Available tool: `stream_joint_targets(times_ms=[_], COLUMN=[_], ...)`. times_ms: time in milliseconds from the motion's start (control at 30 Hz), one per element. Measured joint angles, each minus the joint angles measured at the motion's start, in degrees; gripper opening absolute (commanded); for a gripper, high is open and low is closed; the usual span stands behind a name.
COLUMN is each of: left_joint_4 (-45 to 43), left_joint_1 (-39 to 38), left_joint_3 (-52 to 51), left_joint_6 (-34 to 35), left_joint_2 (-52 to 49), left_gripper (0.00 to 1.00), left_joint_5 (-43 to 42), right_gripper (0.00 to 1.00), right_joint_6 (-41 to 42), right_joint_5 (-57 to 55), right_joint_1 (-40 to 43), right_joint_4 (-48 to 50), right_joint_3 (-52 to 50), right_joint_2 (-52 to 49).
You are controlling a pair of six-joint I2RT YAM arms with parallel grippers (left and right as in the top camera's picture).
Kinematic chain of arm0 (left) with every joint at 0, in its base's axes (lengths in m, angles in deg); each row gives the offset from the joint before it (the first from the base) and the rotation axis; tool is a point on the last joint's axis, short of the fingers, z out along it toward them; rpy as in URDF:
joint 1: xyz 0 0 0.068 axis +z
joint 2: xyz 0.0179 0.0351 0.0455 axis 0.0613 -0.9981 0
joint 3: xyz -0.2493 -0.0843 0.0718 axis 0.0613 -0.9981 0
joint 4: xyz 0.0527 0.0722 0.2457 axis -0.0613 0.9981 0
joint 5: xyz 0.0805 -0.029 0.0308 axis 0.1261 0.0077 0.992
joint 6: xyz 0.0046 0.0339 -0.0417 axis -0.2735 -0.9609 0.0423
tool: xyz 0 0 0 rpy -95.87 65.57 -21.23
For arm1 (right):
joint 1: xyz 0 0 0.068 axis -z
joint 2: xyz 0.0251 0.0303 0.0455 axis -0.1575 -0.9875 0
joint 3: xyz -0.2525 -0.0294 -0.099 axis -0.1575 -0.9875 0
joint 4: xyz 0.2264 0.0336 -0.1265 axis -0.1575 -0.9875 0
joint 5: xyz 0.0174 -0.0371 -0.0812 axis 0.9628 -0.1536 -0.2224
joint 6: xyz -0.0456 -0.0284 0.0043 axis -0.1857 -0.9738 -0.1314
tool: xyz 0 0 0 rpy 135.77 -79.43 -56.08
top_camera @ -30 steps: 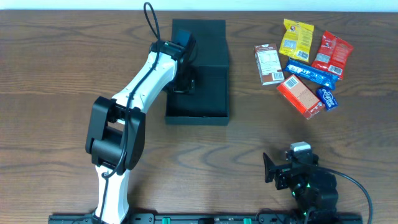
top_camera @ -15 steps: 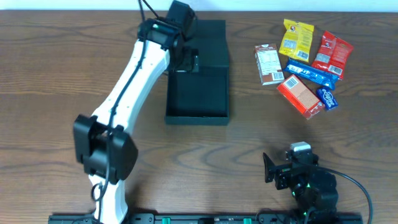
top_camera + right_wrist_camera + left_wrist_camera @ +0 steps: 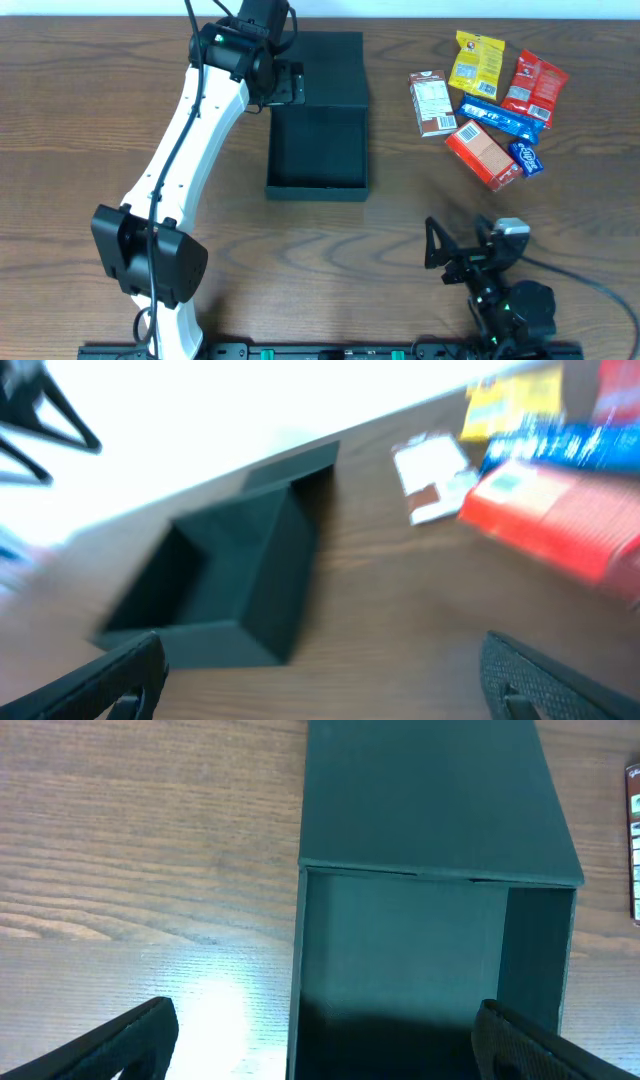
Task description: Pack container
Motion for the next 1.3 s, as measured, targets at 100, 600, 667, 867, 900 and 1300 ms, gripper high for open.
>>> stream_joint_targets(times_ms=[100,600,667,867,900,1300], left_joint_4=[-0.17,-1.90,-2.64,-3.89,-4.15,-4.17], left_joint_1=[0.00,0.00,0.00,0.00,0.00,0.00], left_joint_3=[0.00,0.00,0.00,0.00,0.00,0.02], left_joint_6=[-0.04,-0.20,-0.22,-1.18,-1.29,-1.55], left_joint_2=[-0.02,0.00,-0.02,-0.02,-0.02,-0.02], left_gripper=[0.95,0.95,0.95,0.95,0.95,0.95], left_joint_5=[-0.33,-1.68,-1.68,-1.64,-1.70,1.55], right_gripper=[0.99,0.99,0.99,0.99,0.99,0.99], right_joint_6=[11.89,20.87,18.08,4.94,2.62,-20.83], right_joint_5=[0.83,-1.53,0.11,6.10,6.64,4.96], right_joint_1=[0.00,8.57,11.32,17.59,17.81,15.74], right_joint_4=[-0.20,12.41,12.20,9.70,8.00,-20.41], right_joint_3=[-0.02,3.21,6.86,27.21,31.34,81.15], right_joint_2=[-0.02,-12.17,-18.58,-45.40,-50.18,-102.51])
